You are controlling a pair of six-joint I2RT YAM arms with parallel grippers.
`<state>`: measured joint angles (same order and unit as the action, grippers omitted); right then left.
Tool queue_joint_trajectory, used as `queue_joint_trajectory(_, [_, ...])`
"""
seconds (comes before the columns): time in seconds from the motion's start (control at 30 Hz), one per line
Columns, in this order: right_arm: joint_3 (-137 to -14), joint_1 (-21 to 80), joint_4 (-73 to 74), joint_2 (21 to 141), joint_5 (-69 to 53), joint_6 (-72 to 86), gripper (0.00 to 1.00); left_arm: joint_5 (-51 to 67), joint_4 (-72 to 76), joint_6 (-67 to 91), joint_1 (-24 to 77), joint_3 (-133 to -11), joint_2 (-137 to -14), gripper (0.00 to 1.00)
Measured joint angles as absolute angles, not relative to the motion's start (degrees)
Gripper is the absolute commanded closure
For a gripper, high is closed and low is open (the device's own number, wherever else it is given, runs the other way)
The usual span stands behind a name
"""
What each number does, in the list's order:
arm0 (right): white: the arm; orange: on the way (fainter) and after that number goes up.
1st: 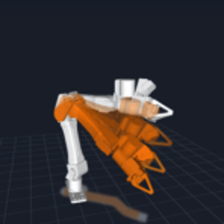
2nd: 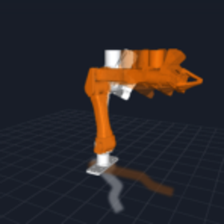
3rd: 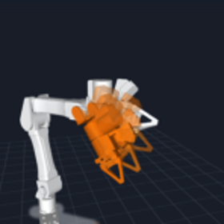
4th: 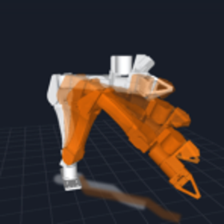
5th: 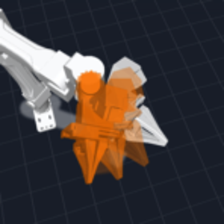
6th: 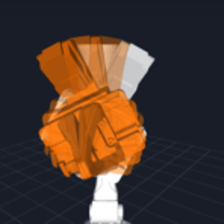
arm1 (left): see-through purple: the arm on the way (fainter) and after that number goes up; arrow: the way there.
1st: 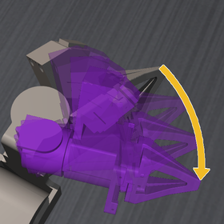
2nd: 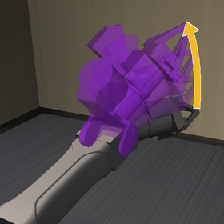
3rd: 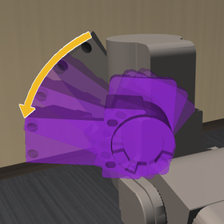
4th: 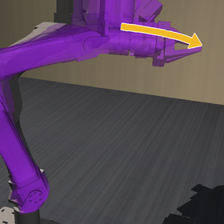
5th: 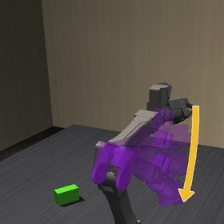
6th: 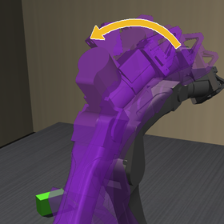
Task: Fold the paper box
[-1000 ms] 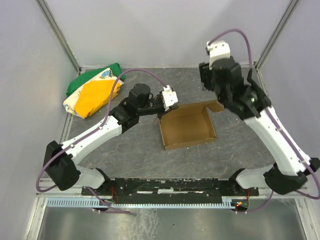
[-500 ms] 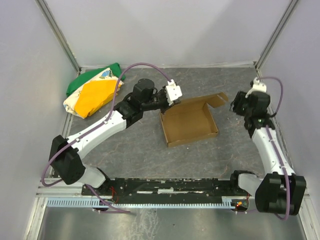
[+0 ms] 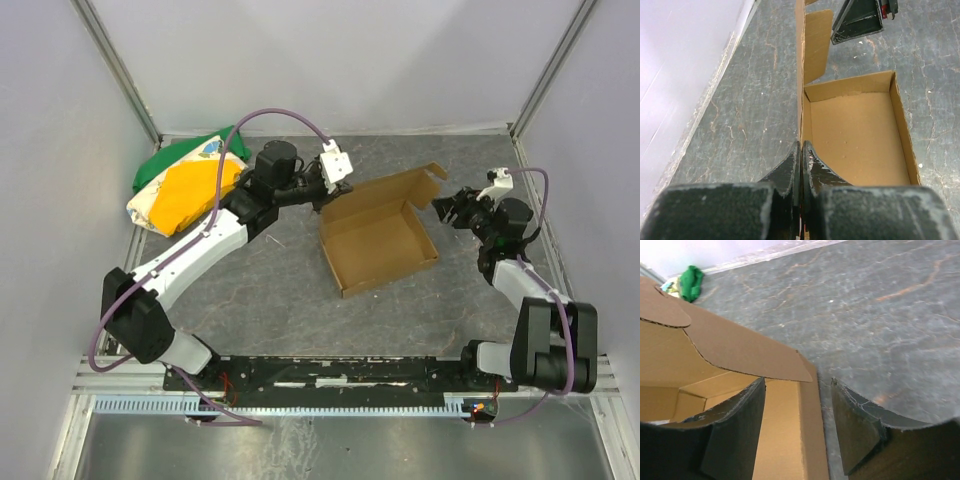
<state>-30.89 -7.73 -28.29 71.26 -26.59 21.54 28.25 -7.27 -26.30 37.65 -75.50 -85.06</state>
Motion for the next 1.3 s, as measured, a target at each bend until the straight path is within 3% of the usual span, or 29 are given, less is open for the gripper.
queue_joint_trajectory(0.17, [-30.2,-7.7,-36.0,75.6,-31.4,25.1,0.40,29.6,-7.3,-26.3,36.4,-75.5,-85.2,0.97])
queue_joint_trajectory(0.63, [-30.6,-7.1,-31.6,71.0,-35.0,23.1,0.42,30.6,-5.8,-25.3,36.5,-75.6,-86.4,0.97])
queue_joint_trajectory(0.83, [-32.2,-4.5,-26.9,71.6,-35.1,22.7,0.56,30.6,-5.8,-25.3,36.5,-75.6,-86.5,0.97])
queue_joint_trajectory(1.3, [-37.2,-1.7,-13.7,68.4,-32.4,22.0,0.67,30.6,-5.5,-24.7,36.4,-75.6,-86.6,0.94])
